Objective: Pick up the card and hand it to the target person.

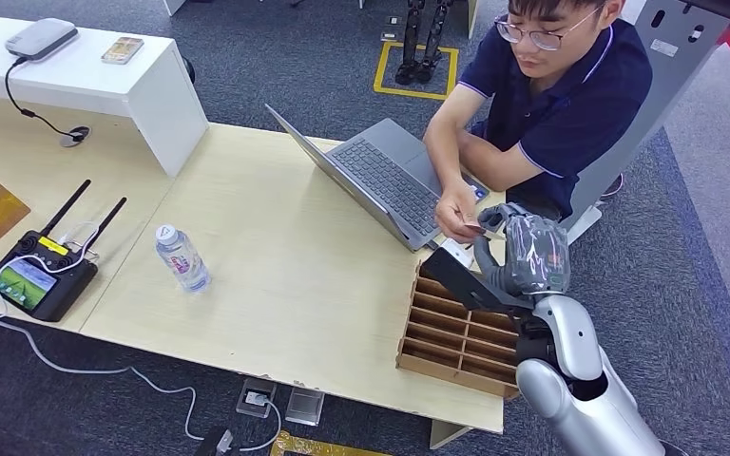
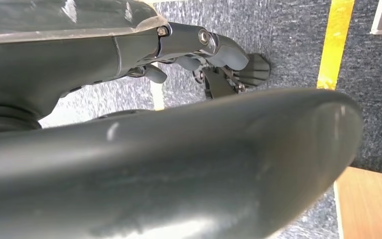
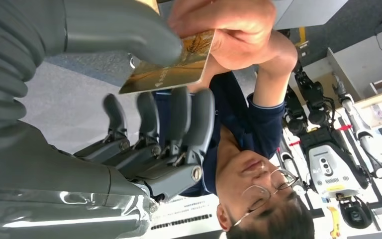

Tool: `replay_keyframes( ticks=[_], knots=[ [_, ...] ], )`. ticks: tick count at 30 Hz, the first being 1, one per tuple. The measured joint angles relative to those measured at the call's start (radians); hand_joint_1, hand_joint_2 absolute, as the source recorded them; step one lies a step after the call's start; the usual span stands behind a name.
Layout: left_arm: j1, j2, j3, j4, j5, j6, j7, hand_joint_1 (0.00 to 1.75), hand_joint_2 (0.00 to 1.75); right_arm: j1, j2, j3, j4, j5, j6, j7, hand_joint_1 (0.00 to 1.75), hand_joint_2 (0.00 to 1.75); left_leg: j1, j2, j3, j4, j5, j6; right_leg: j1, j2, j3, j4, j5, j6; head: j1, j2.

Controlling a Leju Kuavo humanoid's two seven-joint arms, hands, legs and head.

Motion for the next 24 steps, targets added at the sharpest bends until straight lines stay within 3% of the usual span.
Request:
replay_keyframes(
  ticks=[6,8,11,13,24],
  knots=[
    [0.001,0.000,0.000,0.000,0.012,0.018,-0.017,0.00,0.00,0.028,0.006,-0.006,-0.013,-0.083,-0.042,-0.041,0.00,1.75,0.000,0.000,0.000,0.000,0.000,0.000,0.000,0.000,0.000,0.000,0.000,0.000,0.000,0.000],
    [0.001,0.000,0.000,0.000,0.017,0.019,-0.017,0.00,0.00,0.052,0.007,-0.015,-0.026,-0.223,-0.035,-0.126,0.00,1.75,0.000,0.000,0.000,0.000,0.000,0.000,0.000,0.000,0.000,0.000,0.000,0.000,0.000,0.000],
    [0.002,0.000,0.000,0.000,0.022,0.019,-0.018,0.00,0.00,0.099,0.006,-0.033,-0.052,-0.562,-0.012,-0.290,0.00,1.75,0.000,0.000,0.000,0.000,0.000,0.000,0.000,0.000,0.000,0.000,0.000,0.000,0.000,0.000],
    [0.002,0.000,0.001,0.000,0.025,0.019,-0.018,0.00,0.00,0.125,0.005,-0.044,-0.067,-0.714,0.000,-0.336,0.00,1.75,0.000,0.000,0.000,0.000,0.000,0.000,0.000,0.000,0.000,0.000,0.000,0.000,0.000,0.000],
    [0.004,0.000,0.005,0.000,0.038,0.030,-0.015,0.00,0.00,0.289,-0.047,-0.106,-0.139,-0.968,0.039,-0.372,0.00,1.75,0.000,0.000,0.000,0.000,0.000,0.000,0.000,0.000,0.000,-0.001,0.000,0.000,0.001,0.000]
  ],
)
